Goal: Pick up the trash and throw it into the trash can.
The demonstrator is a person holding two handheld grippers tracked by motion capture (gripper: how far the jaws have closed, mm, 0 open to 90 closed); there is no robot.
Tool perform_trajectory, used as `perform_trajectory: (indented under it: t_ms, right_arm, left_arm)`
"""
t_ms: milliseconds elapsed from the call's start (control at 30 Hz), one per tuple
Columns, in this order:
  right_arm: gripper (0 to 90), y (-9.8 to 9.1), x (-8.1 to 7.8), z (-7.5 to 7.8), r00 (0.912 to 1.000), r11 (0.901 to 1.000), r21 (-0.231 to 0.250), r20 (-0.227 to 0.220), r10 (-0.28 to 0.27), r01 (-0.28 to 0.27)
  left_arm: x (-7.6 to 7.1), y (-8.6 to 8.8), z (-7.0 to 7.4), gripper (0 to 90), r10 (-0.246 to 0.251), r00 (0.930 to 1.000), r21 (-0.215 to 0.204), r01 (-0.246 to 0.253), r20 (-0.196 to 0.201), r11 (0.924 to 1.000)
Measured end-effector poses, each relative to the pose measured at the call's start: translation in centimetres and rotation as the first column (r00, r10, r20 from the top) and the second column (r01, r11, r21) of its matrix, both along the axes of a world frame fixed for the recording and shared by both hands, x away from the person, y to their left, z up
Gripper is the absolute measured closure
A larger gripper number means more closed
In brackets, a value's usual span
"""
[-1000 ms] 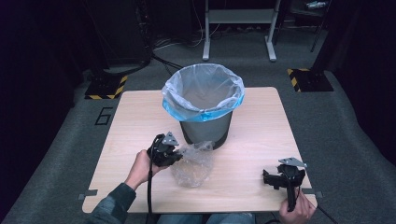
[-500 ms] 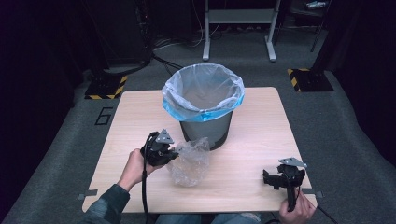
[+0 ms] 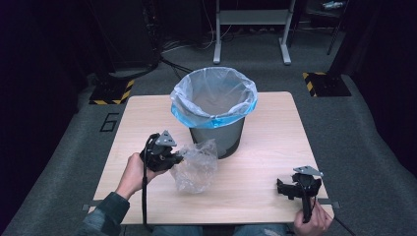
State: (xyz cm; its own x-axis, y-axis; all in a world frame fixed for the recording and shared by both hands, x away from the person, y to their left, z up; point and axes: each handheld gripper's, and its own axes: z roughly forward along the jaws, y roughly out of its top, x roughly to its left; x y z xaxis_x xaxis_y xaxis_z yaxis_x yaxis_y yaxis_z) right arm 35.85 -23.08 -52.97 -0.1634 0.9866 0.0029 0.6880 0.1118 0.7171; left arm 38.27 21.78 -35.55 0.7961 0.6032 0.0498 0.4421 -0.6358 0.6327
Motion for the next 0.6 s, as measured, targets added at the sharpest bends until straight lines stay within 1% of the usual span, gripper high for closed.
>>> perform_trajectory:
  t_ms: [33,67,100,167,333,433,600]
  right_arm:
    - [0.0,0.0,0.0,0.0,1.0,1.0,0.0,0.0,0.0,0.0]
    - [0.0,0.0,0.0,0.0,1.0,1.0,0.0,0.0,0.0,0.0]
    - [0.0,0.0,0.0,0.0,1.0,1.0,0.0,0.0,0.0,0.0]
    - [0.0,0.0,0.0,0.0,1.0,1.0,0.0,0.0,0.0,0.0]
    - [0.0,0.0,0.0,0.0,1.0,1.0,-0.001,0.001,0.0,0.0]
    - [0.0,0.0,0.0,0.0,1.0,1.0,0.0,0.006,-0.001,0.001]
    - [0.0,0.0,0.0,0.0,1.0,1.0,0.0,0.007,-0.002,0.002]
  left_arm:
    - [0.0,0.0,0.4,86.1,-0.006,1.0,0.003,0.006,0.003,1.0]
    - [0.0,0.0,0.4,86.2,-0.006,1.0,0.003,0.006,0.003,1.0]
    - [-0.1,0.1,0.9,86.2,-0.009,0.9999,0.002,0.009,0.008,1.0]
    - [-0.1,0.1,1.2,86.2,-0.013,0.9998,0.002,0.013,0.015,0.9999]
    - [-0.1,0.0,1.7,86.2,-0.02,0.9997,0.0,0.02,0.016,0.9998]
    - [-0.1,0.0,2.0,86.5,-0.031,0.9992,-0.009,0.031,0.023,0.9995]
    - [-0.1,-0.1,2.4,86.7,-0.039,0.999,-0.016,0.04,0.02,0.9991]
